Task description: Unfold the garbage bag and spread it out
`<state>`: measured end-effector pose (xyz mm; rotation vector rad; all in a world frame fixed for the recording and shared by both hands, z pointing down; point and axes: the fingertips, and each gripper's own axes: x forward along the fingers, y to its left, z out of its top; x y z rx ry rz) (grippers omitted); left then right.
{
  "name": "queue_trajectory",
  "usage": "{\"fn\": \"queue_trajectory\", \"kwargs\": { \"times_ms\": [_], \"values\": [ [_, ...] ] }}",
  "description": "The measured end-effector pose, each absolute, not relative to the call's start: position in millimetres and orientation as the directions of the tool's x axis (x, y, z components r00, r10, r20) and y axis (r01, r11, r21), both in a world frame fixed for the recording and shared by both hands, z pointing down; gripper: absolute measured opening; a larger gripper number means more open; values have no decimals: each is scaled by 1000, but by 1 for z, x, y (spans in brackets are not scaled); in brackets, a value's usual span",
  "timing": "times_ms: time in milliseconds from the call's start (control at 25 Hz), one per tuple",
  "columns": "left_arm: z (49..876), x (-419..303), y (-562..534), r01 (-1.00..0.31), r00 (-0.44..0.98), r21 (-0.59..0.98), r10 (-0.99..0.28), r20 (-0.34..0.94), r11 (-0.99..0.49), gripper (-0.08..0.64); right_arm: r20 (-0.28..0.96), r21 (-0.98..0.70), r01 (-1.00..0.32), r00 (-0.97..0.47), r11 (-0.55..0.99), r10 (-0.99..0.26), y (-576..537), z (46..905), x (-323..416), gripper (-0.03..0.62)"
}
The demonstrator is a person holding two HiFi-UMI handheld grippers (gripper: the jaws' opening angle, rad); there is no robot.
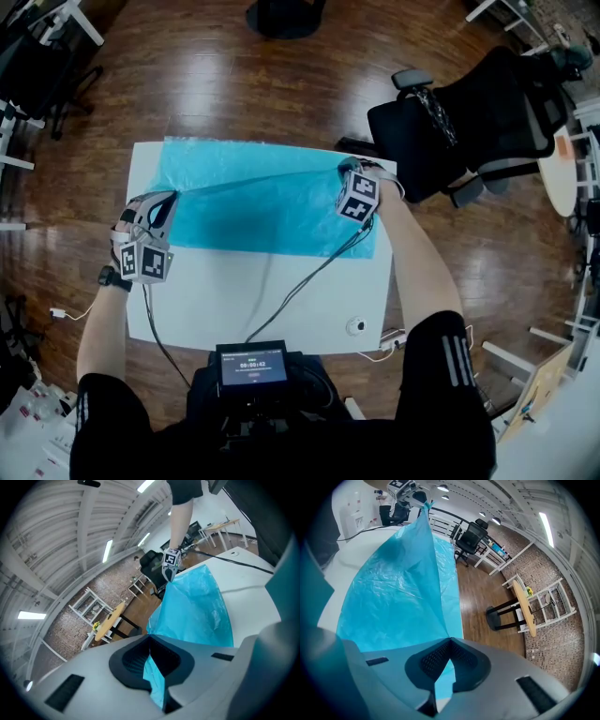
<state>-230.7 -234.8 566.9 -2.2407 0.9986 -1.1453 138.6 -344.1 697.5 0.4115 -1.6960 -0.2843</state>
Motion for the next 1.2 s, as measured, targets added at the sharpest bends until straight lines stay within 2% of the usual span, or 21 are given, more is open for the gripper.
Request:
{"fn": "queue_trajectory", "kwargs": {
  "times_ms": [360, 560, 1200],
  "values": [
    [560, -237, -228, -427, 397, -611, -745, 536, -667, 8, 851, 480, -152, -158, 864, -500, -326, 650, 138, 20],
    [567, -245, -213, -384, 389, -620, -729, 563, -684, 9, 821, 518, -180, -169, 836, -546, -305, 619, 138, 20],
    [543, -243, -136, -425, 425, -571, -712, 559, -702, 12, 745, 564, -326, -195, 758, -638, -181, 547, 133, 20]
  ]
}}
